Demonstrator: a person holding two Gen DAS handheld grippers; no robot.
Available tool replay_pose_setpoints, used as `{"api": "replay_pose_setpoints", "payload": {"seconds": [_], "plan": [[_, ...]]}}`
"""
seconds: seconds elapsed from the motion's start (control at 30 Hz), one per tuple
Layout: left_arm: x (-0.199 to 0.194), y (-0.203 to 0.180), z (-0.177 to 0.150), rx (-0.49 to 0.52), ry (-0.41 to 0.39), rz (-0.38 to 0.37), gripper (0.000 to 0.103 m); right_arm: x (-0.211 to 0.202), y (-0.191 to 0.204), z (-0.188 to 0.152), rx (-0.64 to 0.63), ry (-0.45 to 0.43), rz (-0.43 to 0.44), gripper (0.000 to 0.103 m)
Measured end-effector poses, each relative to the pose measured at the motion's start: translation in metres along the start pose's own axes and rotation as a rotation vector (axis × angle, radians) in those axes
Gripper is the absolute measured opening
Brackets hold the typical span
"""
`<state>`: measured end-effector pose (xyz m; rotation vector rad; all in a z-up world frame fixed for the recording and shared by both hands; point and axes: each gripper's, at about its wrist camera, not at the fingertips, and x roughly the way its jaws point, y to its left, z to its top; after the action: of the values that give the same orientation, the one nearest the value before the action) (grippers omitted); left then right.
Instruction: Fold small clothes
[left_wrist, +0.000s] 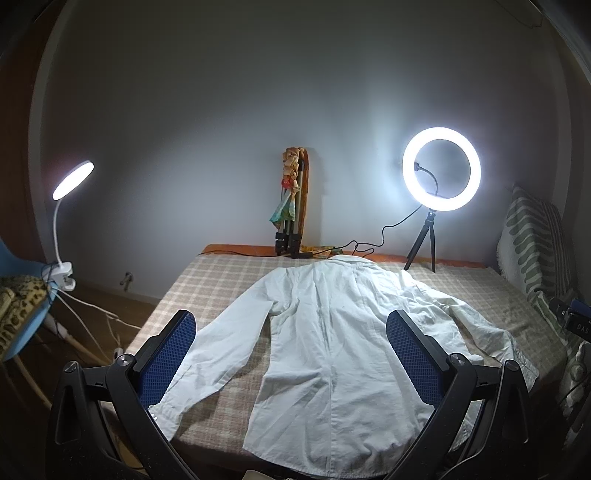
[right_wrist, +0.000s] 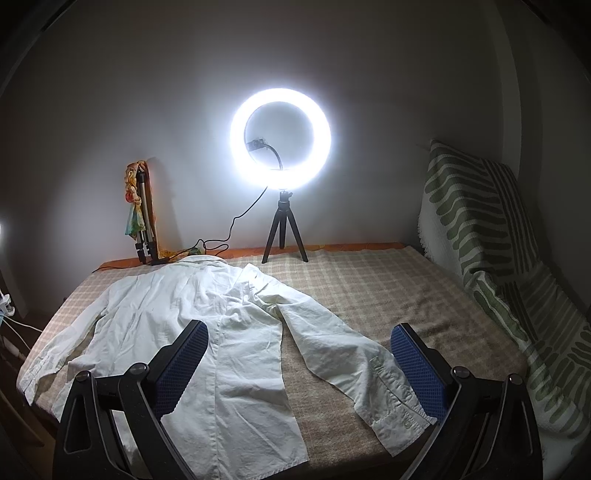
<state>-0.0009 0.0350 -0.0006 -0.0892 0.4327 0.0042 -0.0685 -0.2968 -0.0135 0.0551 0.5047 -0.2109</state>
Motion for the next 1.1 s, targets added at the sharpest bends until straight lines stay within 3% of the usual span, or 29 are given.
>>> {"api": "replay_pose_setpoints", "payload": {"seconds": [0.73, 1.1], "plan": [[-0.001, 0.014, 0.000, -0.013, 0.003, 0.017, 0.103, 0.000, 0.006, 0.007, -0.020, -0.003, 0.002, 0.101], [0.004, 0.043, -0.006, -0.037, 0.018, 0.102, 0.103, 0.008, 0.023, 0.011, -0.051, -0.003, 0.019, 0.101]]}}
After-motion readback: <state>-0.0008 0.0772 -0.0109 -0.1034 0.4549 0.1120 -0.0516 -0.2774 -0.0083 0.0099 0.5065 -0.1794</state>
